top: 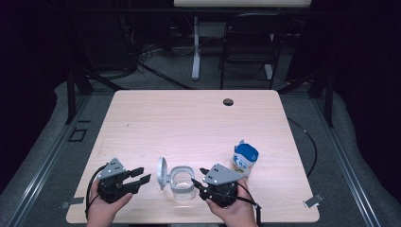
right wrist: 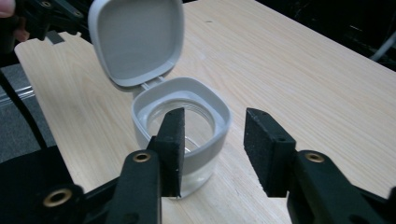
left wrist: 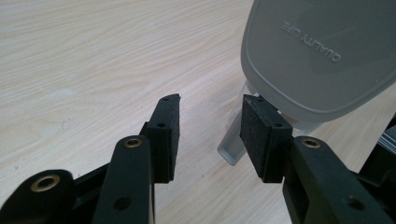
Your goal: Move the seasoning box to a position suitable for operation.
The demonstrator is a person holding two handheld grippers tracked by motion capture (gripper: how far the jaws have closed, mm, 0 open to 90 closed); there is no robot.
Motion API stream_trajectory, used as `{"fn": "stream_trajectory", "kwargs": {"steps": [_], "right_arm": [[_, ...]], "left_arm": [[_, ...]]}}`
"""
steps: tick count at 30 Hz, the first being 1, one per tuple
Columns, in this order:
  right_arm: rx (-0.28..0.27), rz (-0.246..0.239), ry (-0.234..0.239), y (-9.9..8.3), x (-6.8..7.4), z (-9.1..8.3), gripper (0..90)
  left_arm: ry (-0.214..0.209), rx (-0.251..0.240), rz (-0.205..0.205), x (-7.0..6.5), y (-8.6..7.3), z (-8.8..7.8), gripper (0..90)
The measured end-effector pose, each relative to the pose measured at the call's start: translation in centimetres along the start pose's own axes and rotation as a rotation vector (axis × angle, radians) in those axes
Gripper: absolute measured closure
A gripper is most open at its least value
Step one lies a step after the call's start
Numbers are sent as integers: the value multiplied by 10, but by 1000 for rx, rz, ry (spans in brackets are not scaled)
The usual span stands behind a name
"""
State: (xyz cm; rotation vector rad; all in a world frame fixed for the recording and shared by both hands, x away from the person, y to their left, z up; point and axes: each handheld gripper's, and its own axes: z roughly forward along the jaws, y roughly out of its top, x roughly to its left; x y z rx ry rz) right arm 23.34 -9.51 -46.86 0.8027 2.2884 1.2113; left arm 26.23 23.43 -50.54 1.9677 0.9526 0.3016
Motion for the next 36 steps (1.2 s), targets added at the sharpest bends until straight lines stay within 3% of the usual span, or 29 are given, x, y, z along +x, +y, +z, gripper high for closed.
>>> {"fn": "stream_trajectory", "kwargs": {"steps": [4,6,22,36], "right_arm": [[0,29,-26,-8,-7,-5,552],[-11,64,-6,-13,-11,-7,551],[4,124,-87,-44,-33,-29,546],[21,161,-164,-67,-54,-49,514]], "left_arm": [[10,-1,-8,3,0,-2,575],[12,5,-10,4,0,-3,573],[35,-15,-46,14,-3,-5,565],[44,-13,-50,17,-3,-7,565]]}}
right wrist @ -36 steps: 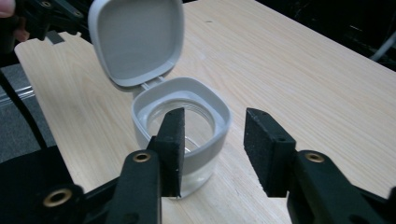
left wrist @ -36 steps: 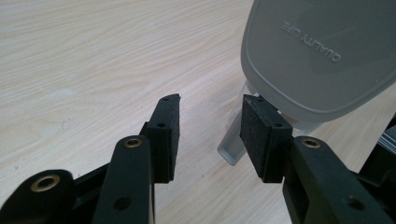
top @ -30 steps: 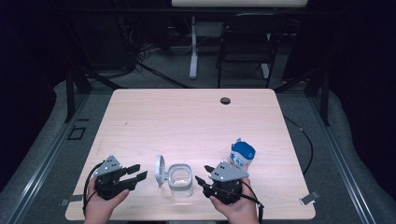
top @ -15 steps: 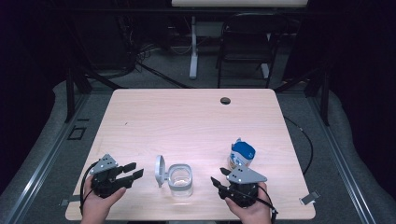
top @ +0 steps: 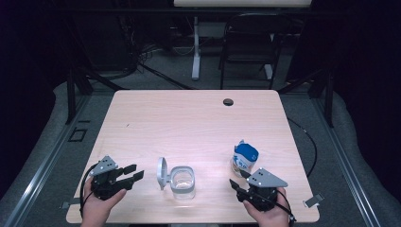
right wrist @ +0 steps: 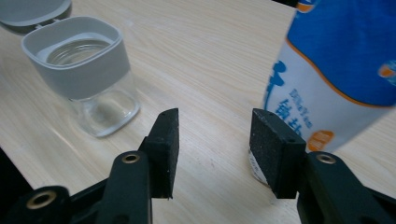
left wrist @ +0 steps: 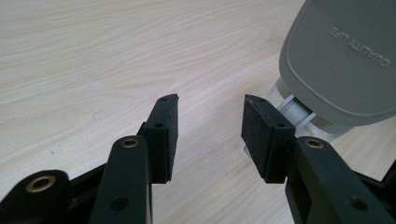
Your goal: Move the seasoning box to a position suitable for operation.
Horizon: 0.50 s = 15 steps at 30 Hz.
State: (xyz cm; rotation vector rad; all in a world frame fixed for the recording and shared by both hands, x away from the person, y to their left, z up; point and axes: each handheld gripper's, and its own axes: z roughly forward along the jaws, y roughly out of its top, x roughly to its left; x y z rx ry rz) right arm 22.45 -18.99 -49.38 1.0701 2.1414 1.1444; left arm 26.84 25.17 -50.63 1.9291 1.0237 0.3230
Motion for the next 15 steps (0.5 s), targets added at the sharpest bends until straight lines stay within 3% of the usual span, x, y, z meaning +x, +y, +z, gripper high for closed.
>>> {"fn": "stream_trajectory", "kwargs": {"steps": [15], "right_arm": [[-2,41,-77,-14,-22,0,474]], "left_arm": [[11,-2,-3,2,0,-3,565]]}}
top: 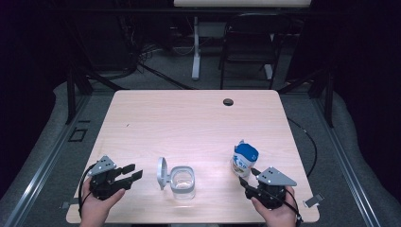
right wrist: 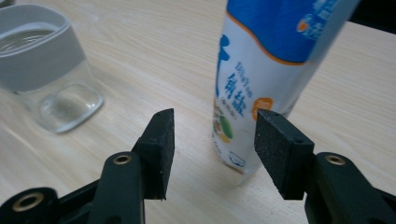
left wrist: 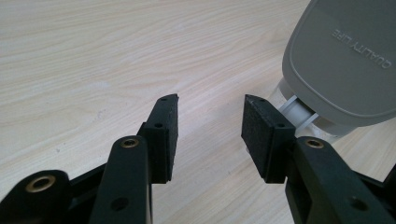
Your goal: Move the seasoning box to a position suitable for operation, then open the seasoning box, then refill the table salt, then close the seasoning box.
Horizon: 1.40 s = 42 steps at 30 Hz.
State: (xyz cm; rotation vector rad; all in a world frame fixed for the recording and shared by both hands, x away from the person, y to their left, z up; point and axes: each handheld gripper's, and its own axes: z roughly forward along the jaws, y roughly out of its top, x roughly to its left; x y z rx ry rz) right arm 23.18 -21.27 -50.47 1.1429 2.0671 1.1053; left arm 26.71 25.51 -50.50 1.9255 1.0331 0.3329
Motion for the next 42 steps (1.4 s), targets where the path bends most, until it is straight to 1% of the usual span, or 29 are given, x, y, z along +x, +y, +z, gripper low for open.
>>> {"fn": "stream_trajectory", "kwargs": {"steps": [1,2,3,4,6,7,9,10,11,13,15,16,19,21,24,25,26,29,30,31,33,35,37,38,41,42], "right_arm": [[2,1,-7,-1,-3,0,476],[-4,12,-9,-2,-5,1,463],[-1,14,-18,-2,-8,2,459],[11,15,-23,-2,-10,3,457],[23,8,-28,-3,-14,4,450],[26,6,-30,-3,-15,5,444],[28,17,-34,-4,-20,8,425],[23,21,-36,-4,-21,10,420],[29,20,-36,-5,-23,12,413],[16,32,-25,-6,-25,16,399],[14,49,-17,-8,-27,21,387],[14,50,-14,-9,-27,23,383],[15,52,7,-10,-28,30,367],[15,48,7,-11,-28,36,364],[22,48,12,-12,-28,43,359],[24,46,12,-12,-28,45,359],[24,43,17,-12,-28,47,358],[13,35,13,-12,-28,52,354],[4,41,12,-12,-28,53,354],[-3,48,13,-13,-28,55,356],[-11,49,13,-13,-28,57,356],[-15,52,10,-14,-28,60,356],[-17,52,4,-15,-27,63,354],[-13,46,3,-15,-27,64,354],[-24,43,-7,-17,-26,68,360],[-25,50,-4,-18,-26,69,360]], "left_arm": [[0,1,-1,0,0,-1,565],[2,-7,-6,0,-1,-1,565],[3,4,-6,1,-1,-3,565],[7,-7,-10,2,-2,-3,564],[8,4,-15,4,-2,-4,559],[11,-12,-23,5,-3,-4,556],[14,-15,-27,6,-2,-4,556],[15,-8,-25,6,-2,-5,557],[12,-1,-22,7,-1,-4,557],[14,-7,-23,6,-2,-2,557],[11,-7,-24,6,-2,-1,557],[11,-5,-23,6,-2,-1,557],[13,-1,-24,7,-2,-1,557],[14,-5,-28,8,-3,-1,556],[13,9,-26,9,-3,-1,556],[16,-1,-25,9,-4,0,556],[17,-1,-26,9,-4,0,557],[17,2,-31,10,-4,-1,557],[17,9,-31,11,-4,-2,557],[18,-1,-32,11,-5,-2,557],[20,2,-38,12,-6,-3,557],[24,-1,-41,13,-7,-3,557],[27,10,-44,14,-7,-5,557],[28,2,-46,15,-7,-4,557],[29,4,-45,15,-7,-5,557],[31,8,-45,16,-7,-5,557]]}}
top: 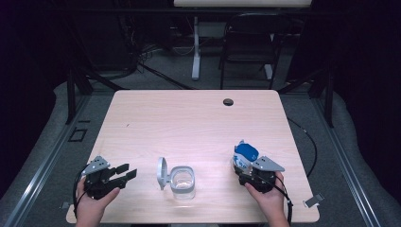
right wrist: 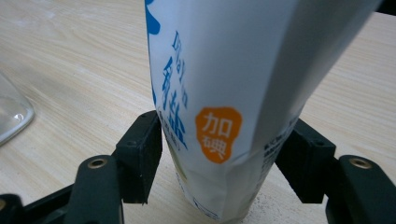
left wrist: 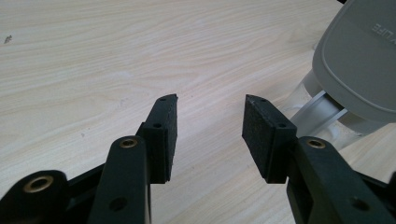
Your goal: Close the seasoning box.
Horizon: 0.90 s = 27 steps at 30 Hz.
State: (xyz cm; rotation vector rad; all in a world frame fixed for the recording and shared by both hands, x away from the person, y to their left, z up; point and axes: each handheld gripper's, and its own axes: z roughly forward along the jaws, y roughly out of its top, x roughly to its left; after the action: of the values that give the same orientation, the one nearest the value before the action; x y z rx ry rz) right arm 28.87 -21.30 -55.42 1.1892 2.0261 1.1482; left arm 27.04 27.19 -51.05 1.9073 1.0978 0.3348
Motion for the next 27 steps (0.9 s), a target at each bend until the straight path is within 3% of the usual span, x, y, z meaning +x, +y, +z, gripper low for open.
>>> {"fn": "stream_trajectory", "kwargs": {"steps": [14,27], "right_arm": [[38,-6,0,-8,-2,7,365],[25,-11,-15,-12,0,12,365]], "left_arm": [[12,0,-19,7,-3,-4,557],[22,-1,-26,11,-5,-8,559]]}}
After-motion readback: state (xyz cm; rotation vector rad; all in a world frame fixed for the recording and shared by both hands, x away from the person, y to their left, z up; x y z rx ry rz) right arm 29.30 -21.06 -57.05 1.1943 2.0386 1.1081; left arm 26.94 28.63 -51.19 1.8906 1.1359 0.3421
